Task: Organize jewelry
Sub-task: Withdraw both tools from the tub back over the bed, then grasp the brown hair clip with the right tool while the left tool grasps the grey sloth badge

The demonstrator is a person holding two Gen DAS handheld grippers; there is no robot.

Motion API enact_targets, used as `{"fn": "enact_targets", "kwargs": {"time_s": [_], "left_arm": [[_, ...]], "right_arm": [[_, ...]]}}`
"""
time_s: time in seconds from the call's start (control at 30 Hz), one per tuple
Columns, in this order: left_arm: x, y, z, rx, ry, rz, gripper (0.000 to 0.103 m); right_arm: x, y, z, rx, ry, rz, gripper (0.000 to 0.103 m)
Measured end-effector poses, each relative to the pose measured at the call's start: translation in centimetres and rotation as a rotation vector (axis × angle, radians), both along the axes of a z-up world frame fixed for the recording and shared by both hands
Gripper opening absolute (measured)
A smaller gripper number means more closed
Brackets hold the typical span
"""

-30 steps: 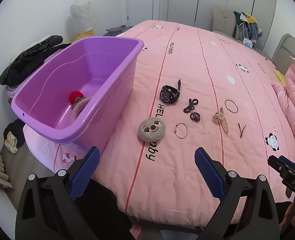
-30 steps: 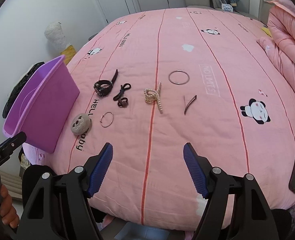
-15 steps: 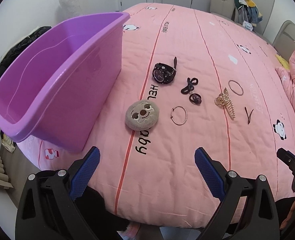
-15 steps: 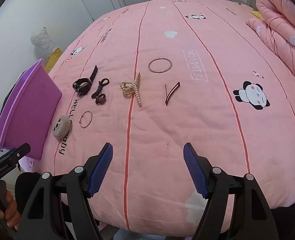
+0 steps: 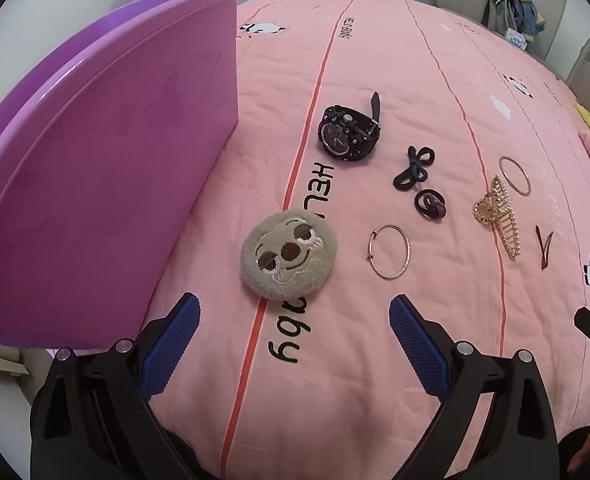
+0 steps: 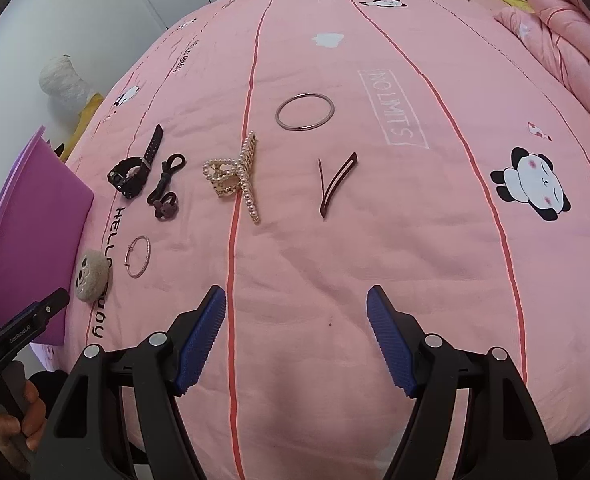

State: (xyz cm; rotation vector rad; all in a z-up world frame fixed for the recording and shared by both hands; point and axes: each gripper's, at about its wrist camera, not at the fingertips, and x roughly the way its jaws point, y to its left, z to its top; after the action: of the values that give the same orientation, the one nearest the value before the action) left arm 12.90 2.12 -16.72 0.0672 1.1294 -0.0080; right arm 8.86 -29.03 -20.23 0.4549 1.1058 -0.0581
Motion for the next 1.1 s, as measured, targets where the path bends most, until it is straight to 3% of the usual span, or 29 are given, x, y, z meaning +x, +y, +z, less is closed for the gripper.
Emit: {"fn": "enact_targets", "kwargs": {"time_s": [0.53, 1.1], "left_arm": [[3.4, 1.0, -5.3, 0.054, 0.066, 0.027, 0.094], [5.3, 0.9, -6.9, 0.065, 0.070, 0.030, 0.094]], "right_arm": [[5.3, -1.4, -4.1, -0.022, 0.052, -0.028, 0.070], [9.6, -2.6, -6.7, -0.089, 0.078, -0.064, 0.070]]}}
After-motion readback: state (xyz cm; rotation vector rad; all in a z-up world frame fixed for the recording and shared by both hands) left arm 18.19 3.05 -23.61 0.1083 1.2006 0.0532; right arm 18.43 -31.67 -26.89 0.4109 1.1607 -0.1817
